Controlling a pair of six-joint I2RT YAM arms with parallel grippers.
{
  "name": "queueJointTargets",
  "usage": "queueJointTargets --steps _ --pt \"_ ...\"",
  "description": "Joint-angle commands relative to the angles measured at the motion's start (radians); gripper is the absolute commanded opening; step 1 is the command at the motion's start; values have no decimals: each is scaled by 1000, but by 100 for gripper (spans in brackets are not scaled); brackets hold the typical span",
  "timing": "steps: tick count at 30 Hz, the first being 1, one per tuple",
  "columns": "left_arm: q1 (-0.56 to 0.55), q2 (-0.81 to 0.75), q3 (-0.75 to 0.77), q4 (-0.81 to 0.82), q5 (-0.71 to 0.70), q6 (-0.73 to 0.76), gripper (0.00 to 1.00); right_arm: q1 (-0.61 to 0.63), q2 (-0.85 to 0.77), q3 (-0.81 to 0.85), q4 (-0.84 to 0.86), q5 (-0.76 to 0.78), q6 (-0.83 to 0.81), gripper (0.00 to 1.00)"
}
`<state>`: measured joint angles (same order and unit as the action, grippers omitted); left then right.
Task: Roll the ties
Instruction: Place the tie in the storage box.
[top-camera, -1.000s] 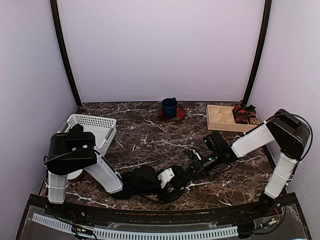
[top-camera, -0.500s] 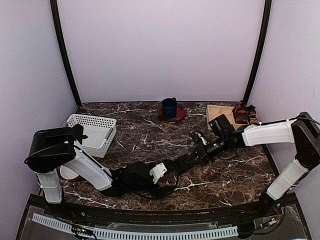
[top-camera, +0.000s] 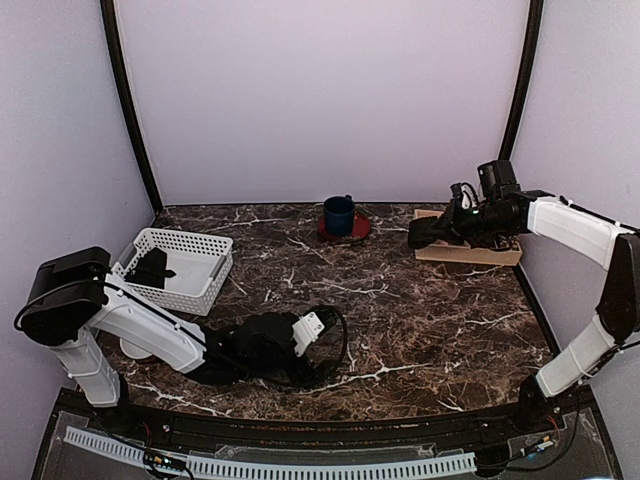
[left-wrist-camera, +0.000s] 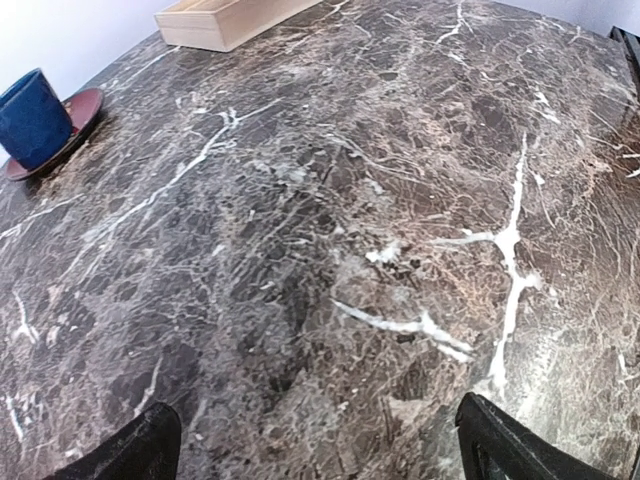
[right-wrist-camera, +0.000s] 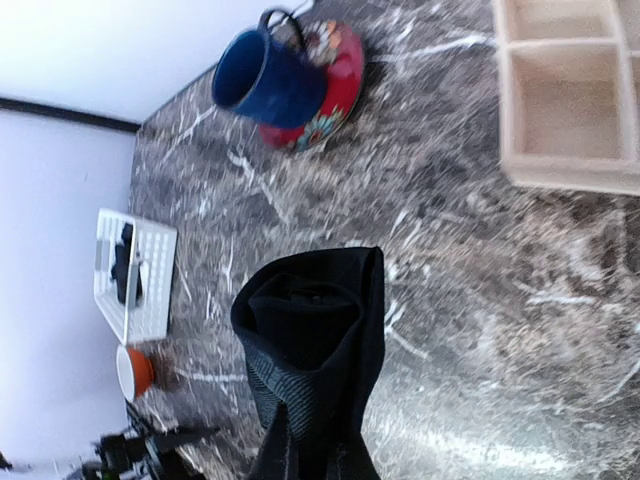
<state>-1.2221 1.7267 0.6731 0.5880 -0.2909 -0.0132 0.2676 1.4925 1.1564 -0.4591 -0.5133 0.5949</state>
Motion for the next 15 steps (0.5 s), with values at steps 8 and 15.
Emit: queueJointTargets --steps 8,15 --pt "0 -131 -25 -88 -152 -48 99 -136 146 295 47 331 208 0" --pt "-1 -177 -62 -106 -209 -76 99 -136 255 449 -64 628 529 0"
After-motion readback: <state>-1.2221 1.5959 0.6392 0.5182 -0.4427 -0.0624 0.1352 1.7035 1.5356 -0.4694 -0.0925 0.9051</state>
